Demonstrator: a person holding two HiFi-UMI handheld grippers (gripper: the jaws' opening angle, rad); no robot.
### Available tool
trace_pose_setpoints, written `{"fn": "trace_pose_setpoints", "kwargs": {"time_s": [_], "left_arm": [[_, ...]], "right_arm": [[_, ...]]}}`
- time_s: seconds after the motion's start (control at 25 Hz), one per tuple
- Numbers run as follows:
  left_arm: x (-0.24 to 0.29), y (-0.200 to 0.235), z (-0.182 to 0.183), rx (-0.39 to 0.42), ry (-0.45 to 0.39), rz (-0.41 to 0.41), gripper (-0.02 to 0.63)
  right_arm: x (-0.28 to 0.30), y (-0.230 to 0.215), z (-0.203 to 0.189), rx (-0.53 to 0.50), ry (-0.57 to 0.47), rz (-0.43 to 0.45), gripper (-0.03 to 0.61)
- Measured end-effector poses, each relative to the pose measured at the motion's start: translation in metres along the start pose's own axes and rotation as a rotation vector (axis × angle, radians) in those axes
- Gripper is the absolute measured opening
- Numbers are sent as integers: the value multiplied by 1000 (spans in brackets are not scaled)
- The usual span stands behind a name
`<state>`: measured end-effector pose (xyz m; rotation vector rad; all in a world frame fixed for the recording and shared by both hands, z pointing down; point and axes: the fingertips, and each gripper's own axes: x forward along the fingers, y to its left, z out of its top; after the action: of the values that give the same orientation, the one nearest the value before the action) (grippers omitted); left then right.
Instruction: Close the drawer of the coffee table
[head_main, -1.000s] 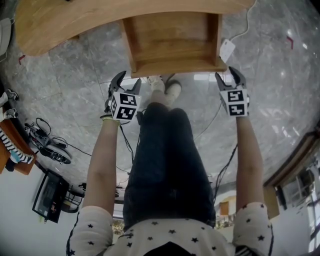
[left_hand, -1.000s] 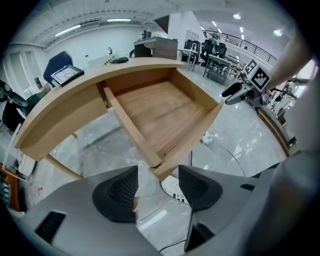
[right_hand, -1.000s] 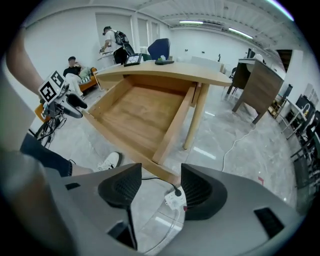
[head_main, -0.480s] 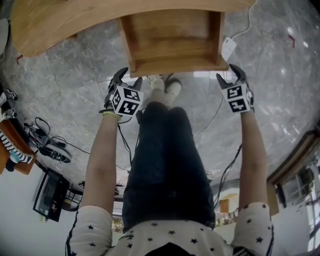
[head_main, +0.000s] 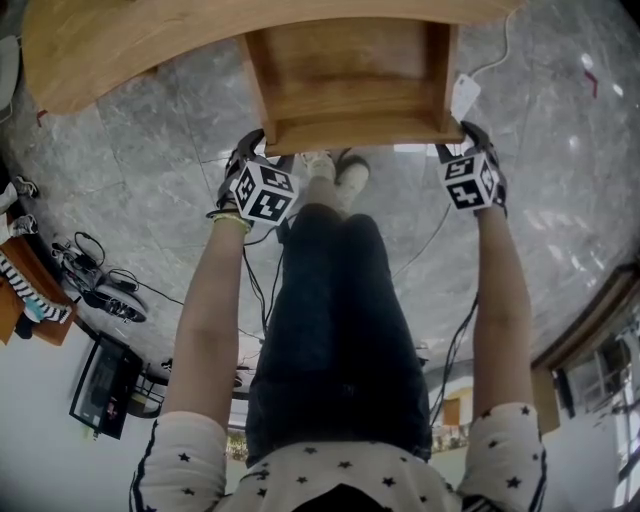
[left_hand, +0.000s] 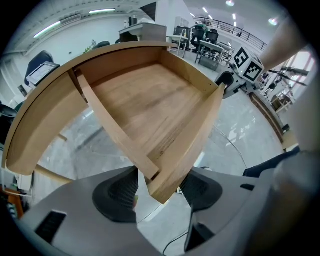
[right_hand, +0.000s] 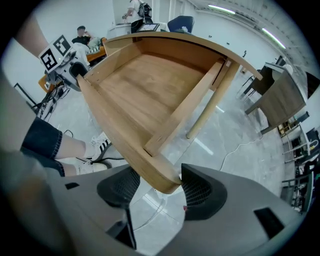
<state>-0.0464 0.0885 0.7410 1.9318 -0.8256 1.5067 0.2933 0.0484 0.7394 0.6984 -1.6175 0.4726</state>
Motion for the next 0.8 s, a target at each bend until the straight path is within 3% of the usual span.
{"fn": "trace_pose_setpoints", "kwargs": {"time_s": [0.8], "left_arm": [[-12,2,-3,-104,-4,33,229]], "right_arm": [[-5,3,3,-31,81,28,233]]}}
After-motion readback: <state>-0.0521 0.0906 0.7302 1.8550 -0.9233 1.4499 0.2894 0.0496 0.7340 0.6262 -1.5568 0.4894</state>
